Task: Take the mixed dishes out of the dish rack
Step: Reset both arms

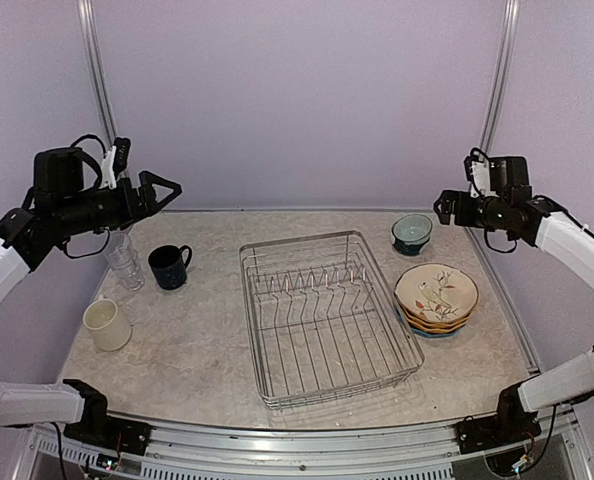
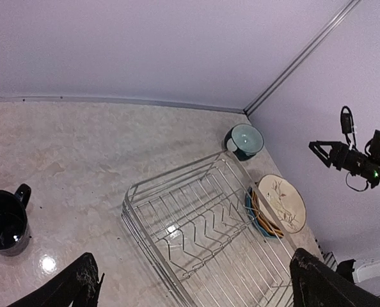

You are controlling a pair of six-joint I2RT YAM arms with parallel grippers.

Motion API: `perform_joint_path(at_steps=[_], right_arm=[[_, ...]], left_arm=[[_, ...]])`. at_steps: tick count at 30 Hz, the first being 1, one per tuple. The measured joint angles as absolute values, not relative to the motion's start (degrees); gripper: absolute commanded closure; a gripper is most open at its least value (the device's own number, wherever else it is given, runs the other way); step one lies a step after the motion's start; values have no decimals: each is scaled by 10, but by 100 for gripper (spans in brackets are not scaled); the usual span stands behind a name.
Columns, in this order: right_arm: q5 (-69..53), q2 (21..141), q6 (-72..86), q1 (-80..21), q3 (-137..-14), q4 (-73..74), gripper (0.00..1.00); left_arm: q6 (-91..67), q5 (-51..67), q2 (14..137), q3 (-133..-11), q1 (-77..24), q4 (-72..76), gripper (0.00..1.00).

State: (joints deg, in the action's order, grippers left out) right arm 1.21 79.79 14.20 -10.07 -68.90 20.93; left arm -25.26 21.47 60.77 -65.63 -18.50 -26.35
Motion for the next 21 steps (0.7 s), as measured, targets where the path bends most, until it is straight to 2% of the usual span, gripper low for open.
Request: perform_joint_path(at_steps=[4, 9, 21], right_arm=[[8, 632, 126, -101, -595, 197, 0], [1, 470, 98, -101, -547, 197, 0], [-10, 279, 67, -101, -547, 231, 0]], left_arm=[[-250, 146, 539, -682, -188, -264, 1], [-249, 70, 484, -755, -189, -268, 1], [-223, -43, 406, -784, -191, -266, 1]])
